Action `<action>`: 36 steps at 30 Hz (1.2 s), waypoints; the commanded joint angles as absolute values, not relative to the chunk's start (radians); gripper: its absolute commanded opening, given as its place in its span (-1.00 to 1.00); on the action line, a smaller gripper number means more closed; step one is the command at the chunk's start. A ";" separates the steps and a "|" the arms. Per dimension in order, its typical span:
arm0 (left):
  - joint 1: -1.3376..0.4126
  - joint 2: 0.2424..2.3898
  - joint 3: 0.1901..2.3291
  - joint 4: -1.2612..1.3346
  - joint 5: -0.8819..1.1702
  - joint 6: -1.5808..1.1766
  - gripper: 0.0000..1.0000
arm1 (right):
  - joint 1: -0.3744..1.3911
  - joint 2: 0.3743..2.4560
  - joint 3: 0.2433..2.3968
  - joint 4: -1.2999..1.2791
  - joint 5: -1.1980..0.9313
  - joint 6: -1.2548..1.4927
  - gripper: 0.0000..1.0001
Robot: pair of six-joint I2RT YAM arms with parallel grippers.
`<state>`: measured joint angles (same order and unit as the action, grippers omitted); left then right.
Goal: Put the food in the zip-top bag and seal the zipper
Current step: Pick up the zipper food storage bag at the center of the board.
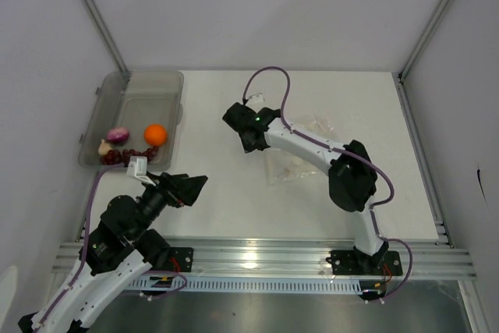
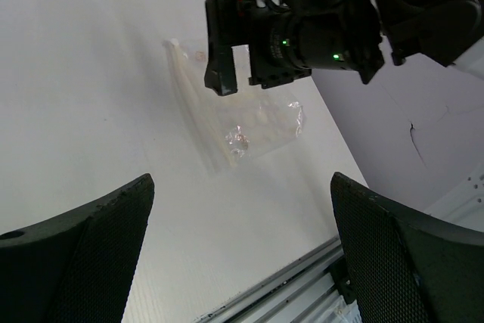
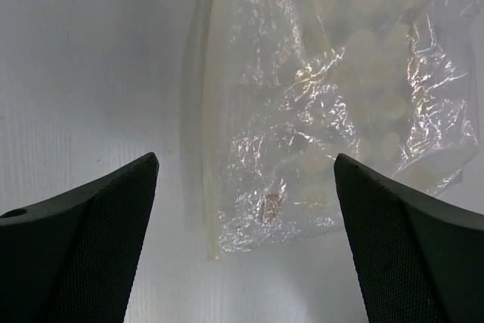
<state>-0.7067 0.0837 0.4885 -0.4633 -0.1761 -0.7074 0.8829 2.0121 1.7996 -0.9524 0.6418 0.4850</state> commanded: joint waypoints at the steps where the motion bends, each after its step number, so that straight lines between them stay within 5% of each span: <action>1: -0.710 0.083 0.523 -0.460 -0.143 -0.695 0.99 | 0.884 2.097 1.925 -1.097 0.746 0.500 0.99; 36: -0.712 0.106 0.509 -0.436 -0.106 -0.684 0.99 | 0.871 2.411 2.137 -1.259 0.917 0.555 0.86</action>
<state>-0.7067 0.0948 0.4885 -0.4656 -0.1238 -0.7059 0.8761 2.4035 2.0930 -1.2324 0.8528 0.5152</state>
